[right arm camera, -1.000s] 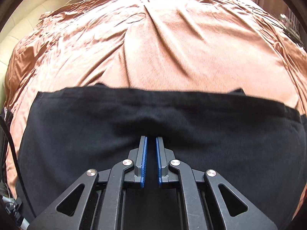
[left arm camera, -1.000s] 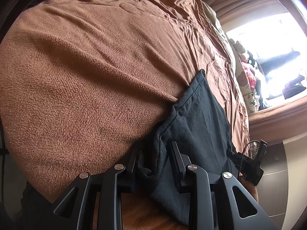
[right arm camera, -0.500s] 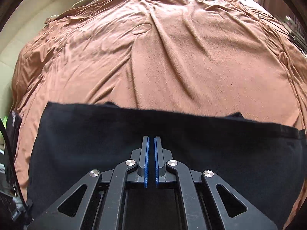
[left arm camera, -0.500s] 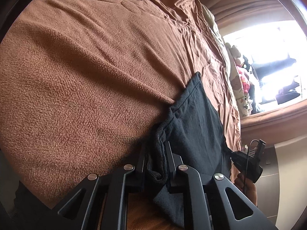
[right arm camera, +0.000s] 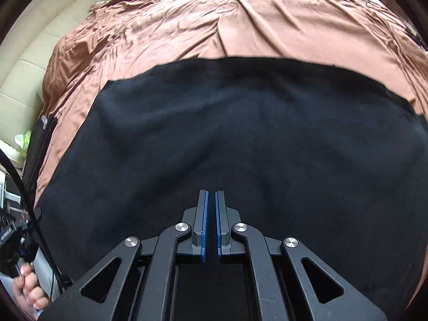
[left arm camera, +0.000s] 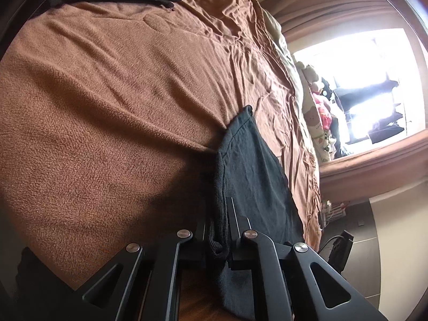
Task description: Fold small clothes
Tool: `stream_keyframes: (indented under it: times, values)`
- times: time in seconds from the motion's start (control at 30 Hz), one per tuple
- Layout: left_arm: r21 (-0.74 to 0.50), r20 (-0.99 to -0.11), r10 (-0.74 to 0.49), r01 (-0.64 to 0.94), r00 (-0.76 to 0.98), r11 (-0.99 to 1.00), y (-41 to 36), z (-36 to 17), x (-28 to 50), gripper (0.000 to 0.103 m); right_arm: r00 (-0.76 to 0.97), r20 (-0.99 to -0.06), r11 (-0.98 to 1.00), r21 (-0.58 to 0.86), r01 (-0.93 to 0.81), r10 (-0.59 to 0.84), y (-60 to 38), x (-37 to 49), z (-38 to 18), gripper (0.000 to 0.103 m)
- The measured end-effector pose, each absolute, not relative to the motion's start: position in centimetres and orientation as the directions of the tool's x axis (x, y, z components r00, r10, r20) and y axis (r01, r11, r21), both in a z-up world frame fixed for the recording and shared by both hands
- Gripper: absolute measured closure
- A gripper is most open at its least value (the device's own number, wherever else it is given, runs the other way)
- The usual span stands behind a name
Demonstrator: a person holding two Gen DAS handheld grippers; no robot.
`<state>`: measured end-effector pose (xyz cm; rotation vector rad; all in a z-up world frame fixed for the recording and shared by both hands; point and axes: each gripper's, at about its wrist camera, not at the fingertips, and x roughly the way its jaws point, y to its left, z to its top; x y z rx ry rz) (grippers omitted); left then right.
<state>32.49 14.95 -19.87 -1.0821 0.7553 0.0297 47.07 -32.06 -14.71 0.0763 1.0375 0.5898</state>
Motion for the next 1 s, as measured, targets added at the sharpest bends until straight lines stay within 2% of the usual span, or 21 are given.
stream_keyframes:
  times: [0.57, 1.0]
  values:
    - [-0.834, -0.417, -0.458, -0.129, 0.785, 0.537, 11.0, -12.1, 35.7, 0.094, 0.323, -0.750, 0.800, 0.440, -0.409, 0.577, -36.2, 39.2, -17.4, 0.103]
    - [-0.799, -0.383, -0.503, -0.006, 0.775, 0.601, 5.7, -6.4, 37.8, 0.095, 0.279, -0.706, 0.741, 0.509, -0.438, 0.651, -37.5, 35.4, -18.6, 0.103]
